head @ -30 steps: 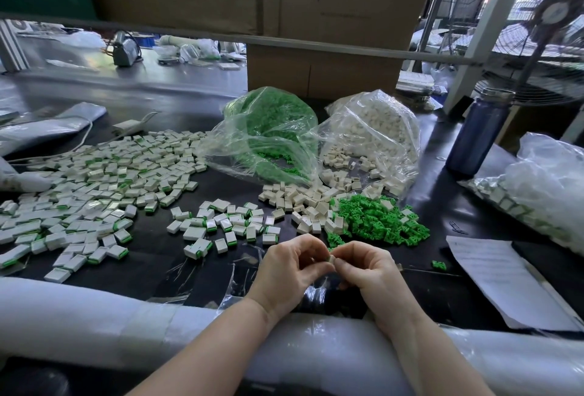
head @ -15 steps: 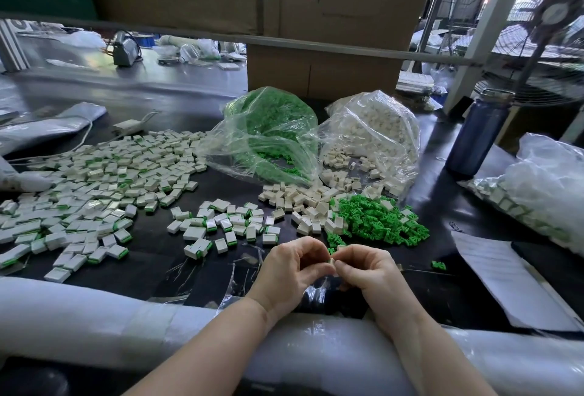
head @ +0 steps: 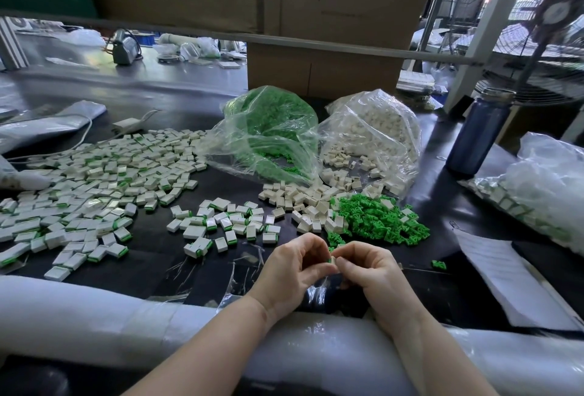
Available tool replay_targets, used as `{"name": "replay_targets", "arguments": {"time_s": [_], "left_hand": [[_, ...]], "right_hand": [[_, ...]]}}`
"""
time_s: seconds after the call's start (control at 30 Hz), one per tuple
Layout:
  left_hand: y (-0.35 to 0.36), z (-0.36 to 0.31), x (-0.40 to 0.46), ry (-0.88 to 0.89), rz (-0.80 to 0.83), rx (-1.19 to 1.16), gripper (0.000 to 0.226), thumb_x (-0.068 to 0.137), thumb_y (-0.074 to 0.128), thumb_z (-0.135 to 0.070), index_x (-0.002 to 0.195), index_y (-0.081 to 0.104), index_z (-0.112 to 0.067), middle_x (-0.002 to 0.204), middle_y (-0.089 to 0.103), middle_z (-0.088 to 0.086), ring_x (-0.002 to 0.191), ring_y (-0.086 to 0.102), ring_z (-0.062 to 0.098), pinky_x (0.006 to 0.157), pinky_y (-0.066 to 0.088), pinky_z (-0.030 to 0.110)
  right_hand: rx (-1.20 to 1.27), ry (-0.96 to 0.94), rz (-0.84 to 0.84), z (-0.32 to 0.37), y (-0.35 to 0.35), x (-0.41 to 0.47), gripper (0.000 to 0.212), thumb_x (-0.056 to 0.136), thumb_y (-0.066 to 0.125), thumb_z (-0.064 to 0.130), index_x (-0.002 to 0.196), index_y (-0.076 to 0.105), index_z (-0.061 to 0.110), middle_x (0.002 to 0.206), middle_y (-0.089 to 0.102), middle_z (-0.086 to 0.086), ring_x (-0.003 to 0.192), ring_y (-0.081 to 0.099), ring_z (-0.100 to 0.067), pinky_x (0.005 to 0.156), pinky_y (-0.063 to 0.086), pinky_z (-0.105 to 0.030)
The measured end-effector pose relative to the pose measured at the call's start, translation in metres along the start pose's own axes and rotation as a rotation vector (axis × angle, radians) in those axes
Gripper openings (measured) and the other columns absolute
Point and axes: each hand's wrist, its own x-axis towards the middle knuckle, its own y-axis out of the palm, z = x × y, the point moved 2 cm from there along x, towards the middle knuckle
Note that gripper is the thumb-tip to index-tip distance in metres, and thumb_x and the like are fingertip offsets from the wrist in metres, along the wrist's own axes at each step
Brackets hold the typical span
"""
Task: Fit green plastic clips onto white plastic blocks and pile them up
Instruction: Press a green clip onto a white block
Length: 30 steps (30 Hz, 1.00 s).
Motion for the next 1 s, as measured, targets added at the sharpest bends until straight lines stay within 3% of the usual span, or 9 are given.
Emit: {"name": "replay_targets", "arguments": {"time_s": [0.3,0.43,0.6,1.0], "left_hand": [[-0.0007,-0.0026,0.0009,-0.062,0.018,-0.072,0.018,0.077,0.073,-0.008,0.077,0.057,-0.016,0.066,0.058,0.000,0.059,0.054,0.010,0.061,0.048,0.022],[-0.0061,-0.0032,0.0008,-0.078,-0.075,-0.134,0.016,0.077,0.072,-0.004,0.077,0.059,-0.013,0.065,0.059,-0.003,0.055,0.054,0.001,0.057,0.047,0.014],[-0.0057,-0.0005,0.0010,-0.115,-0.098,-0.078,0.008,0.081,0.070,-0.010,0.077,0.065,-0.015,0.070,0.065,-0.001,0.064,0.060,0.006,0.064,0.051,0.018],[-0.0039,-0.0009,0.0005,-0.143,-0.085,-0.037,0.010,0.083,0.067,-0.008,0.073,0.065,-0.011,0.062,0.064,0.000,0.056,0.058,0.008,0.058,0.049,0.020]], "right_hand": [[0.030,-0.004,-0.051,0.0006,-0.0003,-0.0003,0.020,0.085,0.059,-0.003,0.074,0.072,0.008,0.061,0.063,-0.010,0.053,0.055,-0.015,0.049,0.047,-0.021],[0.098,0.003,-0.110,0.0021,-0.0013,-0.0010,0.019,0.085,0.060,-0.002,0.073,0.071,0.008,0.061,0.066,-0.008,0.052,0.059,-0.015,0.050,0.051,-0.022],[0.063,-0.034,-0.099,0.0034,-0.0004,-0.0025,0.014,0.085,0.060,-0.004,0.079,0.070,0.005,0.064,0.069,-0.005,0.055,0.063,-0.011,0.051,0.050,-0.019],[-0.057,-0.068,-0.133,0.0022,-0.0001,-0.0011,0.023,0.082,0.065,-0.003,0.071,0.074,0.016,0.064,0.069,-0.006,0.058,0.063,-0.011,0.055,0.051,-0.021]]}}
